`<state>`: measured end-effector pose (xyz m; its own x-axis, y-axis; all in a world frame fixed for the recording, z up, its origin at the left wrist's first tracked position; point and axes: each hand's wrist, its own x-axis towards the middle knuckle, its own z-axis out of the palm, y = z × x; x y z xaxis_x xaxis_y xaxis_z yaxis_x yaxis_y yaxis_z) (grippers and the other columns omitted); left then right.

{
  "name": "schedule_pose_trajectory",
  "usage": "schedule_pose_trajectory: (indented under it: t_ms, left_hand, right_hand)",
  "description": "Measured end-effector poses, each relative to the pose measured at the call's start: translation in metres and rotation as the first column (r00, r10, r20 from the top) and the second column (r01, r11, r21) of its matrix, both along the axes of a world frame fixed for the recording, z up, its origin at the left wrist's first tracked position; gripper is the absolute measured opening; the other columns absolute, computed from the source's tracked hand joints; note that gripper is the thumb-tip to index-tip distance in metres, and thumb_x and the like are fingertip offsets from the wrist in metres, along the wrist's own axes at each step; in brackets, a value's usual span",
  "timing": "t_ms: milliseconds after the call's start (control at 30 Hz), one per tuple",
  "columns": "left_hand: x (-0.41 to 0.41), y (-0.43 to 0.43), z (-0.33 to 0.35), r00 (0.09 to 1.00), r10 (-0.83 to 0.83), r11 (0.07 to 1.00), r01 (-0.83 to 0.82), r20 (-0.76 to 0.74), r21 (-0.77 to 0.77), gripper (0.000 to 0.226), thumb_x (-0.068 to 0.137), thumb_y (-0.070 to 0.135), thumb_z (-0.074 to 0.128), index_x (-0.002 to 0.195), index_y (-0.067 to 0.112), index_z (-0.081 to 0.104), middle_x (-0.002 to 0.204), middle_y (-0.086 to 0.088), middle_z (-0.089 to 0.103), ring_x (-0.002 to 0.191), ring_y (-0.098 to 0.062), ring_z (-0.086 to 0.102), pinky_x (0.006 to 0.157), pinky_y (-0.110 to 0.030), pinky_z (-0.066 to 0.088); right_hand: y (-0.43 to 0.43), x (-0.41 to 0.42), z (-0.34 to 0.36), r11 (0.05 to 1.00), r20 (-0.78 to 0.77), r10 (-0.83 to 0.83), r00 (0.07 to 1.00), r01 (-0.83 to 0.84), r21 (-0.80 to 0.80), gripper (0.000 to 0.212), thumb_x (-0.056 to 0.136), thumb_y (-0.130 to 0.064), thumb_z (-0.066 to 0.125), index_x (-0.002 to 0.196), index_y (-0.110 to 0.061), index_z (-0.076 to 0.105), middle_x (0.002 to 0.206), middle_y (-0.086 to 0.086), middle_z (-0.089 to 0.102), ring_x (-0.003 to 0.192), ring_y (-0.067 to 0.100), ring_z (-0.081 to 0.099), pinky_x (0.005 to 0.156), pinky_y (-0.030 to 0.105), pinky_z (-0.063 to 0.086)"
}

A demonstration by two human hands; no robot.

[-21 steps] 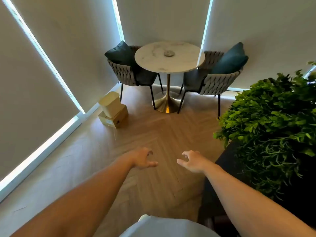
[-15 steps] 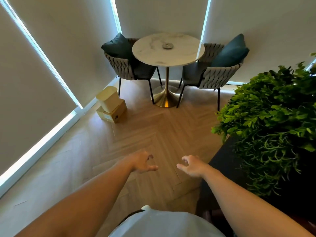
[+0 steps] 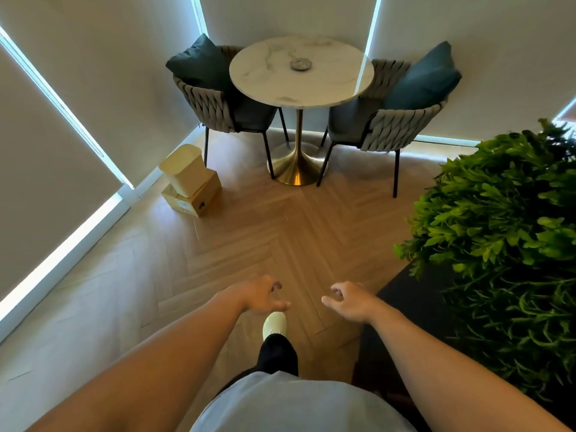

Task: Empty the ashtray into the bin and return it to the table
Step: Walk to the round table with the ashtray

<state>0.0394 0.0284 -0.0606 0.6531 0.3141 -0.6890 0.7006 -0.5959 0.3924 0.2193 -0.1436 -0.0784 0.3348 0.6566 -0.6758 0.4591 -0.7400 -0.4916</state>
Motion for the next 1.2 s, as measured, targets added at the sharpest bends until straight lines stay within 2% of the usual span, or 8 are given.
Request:
schedule_pose_trajectory:
  t_ms: [200, 467, 633, 900, 1033, 1200]
  left_hand:
    - [0.036, 0.061, -0.018, 1.000, 0.017, 0.999, -0.017, -0.005, -0.038, 0.080, 0.082, 0.065, 0.061, 0.145, 0.021, 0.041, 0.146, -0.005, 0.047, 0.129, -0.024, 0.049, 0.106, -0.041, 0.041]
    - [0.071, 0.157, -0.031, 1.000, 0.013, 0.998, -0.014, -0.010, -0.059, 0.075, 0.083, 0.063, 0.061, 0.142, 0.019, 0.043, 0.144, -0.007, 0.049, 0.127, -0.024, 0.050, 0.102, -0.036, 0.042]
    - [0.090, 0.209, -0.035, 1.000, 0.022, 0.998, -0.022, 0.006, -0.054, 0.075, 0.082, 0.063, 0.062, 0.141, 0.019, 0.045, 0.141, -0.006, 0.051, 0.123, -0.023, 0.052, 0.104, -0.041, 0.043]
    - [0.126, 0.256, -0.037, 0.999, 0.029, 0.996, -0.026, 0.029, -0.091, 0.076, 0.082, 0.063, 0.063, 0.142, 0.020, 0.045, 0.141, -0.004, 0.051, 0.125, -0.021, 0.051, 0.104, -0.039, 0.042]
    - [0.153, 0.274, -0.039, 0.999, 0.032, 0.993, -0.029, 0.030, -0.113, 0.073, 0.085, 0.058, 0.064, 0.142, 0.018, 0.044, 0.141, -0.005, 0.051, 0.126, -0.021, 0.051, 0.099, -0.032, 0.041]
    - [0.194, 0.307, -0.039, 1.000, 0.019, 0.996, -0.018, 0.016, -0.086, 0.074, 0.084, 0.061, 0.062, 0.142, 0.019, 0.044, 0.140, -0.003, 0.052, 0.124, -0.021, 0.052, 0.102, -0.035, 0.042]
  right_hand:
    - [0.057, 0.035, -0.017, 0.999, 0.053, 0.000, 0.999, 0.002, -0.034, 0.071, 0.091, -0.059, 0.053, 0.147, -0.017, 0.041, 0.151, 0.007, 0.045, 0.137, 0.025, 0.043, 0.107, 0.040, 0.040]
    - [0.147, 0.073, -0.027, 0.998, 0.055, -0.019, 0.998, 0.022, -0.052, 0.072, 0.090, -0.062, 0.052, 0.146, -0.019, 0.041, 0.150, 0.007, 0.045, 0.137, 0.025, 0.042, 0.109, 0.046, 0.040]
    - [0.197, 0.093, -0.023, 1.000, 0.070, -0.019, 0.997, 0.020, -0.021, 0.071, 0.091, -0.059, 0.053, 0.146, -0.017, 0.043, 0.149, 0.008, 0.046, 0.136, 0.026, 0.044, 0.109, 0.043, 0.040]
    - [0.247, 0.134, -0.023, 0.999, 0.061, -0.030, 0.998, 0.032, -0.030, 0.072, 0.091, -0.060, 0.052, 0.147, -0.016, 0.041, 0.149, 0.008, 0.046, 0.139, 0.026, 0.039, 0.111, 0.044, 0.038]
    - [0.267, 0.159, -0.027, 0.999, 0.071, -0.036, 0.997, 0.038, -0.039, 0.073, 0.090, -0.061, 0.052, 0.146, -0.016, 0.041, 0.149, 0.008, 0.046, 0.140, 0.026, 0.038, 0.110, 0.044, 0.038]
    - [0.298, 0.202, -0.034, 0.999, 0.053, -0.034, 0.998, 0.036, -0.040, 0.074, 0.089, -0.062, 0.052, 0.147, -0.017, 0.041, 0.149, 0.006, 0.045, 0.140, 0.024, 0.037, 0.110, 0.043, 0.038]
